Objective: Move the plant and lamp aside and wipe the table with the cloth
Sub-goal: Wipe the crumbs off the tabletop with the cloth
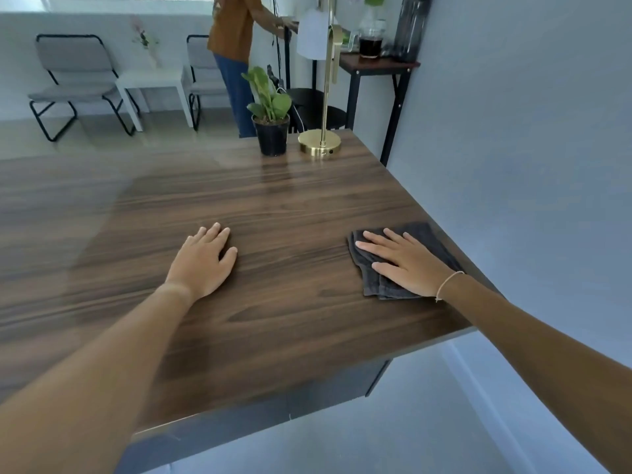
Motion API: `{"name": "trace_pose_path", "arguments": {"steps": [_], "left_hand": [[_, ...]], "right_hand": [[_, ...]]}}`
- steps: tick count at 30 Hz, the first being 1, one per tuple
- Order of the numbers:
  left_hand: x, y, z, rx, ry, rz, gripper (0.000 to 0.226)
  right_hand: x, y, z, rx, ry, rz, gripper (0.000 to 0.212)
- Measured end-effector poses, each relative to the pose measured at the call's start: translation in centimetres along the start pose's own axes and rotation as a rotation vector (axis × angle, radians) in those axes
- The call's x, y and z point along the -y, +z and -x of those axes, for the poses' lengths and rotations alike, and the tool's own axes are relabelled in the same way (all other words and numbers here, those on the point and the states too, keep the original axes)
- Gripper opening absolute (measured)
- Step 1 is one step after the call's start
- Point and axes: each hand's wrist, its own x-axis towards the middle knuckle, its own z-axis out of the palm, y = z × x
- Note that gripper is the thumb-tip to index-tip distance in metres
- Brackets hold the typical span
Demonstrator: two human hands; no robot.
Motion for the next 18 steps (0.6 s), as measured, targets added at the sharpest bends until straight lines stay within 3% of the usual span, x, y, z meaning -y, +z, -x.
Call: {"name": "trace_pose_path", "arguments": {"steps": [4, 10, 18], "left_hand": [[0.0, -0.4, 0.5, 0.021, 0.026, 0.022, 0.054], [-0.6, -1.2, 0.8, 0.039, 0.080, 0.056, 0.055], [-1.1, -2.4, -1.7, 0.008, 0.094, 0.110, 0.055]], "right_hand": [[1.2, -0.6, -0.9, -0.121, 0.053, -0.200, 0.042], [2.8, -1.7, -3.7, -0.252, 0.138, -0.313, 0.043], [3.6, -3.3, -7.9, -0.298, 0.145, -0.373, 0.047]]}}
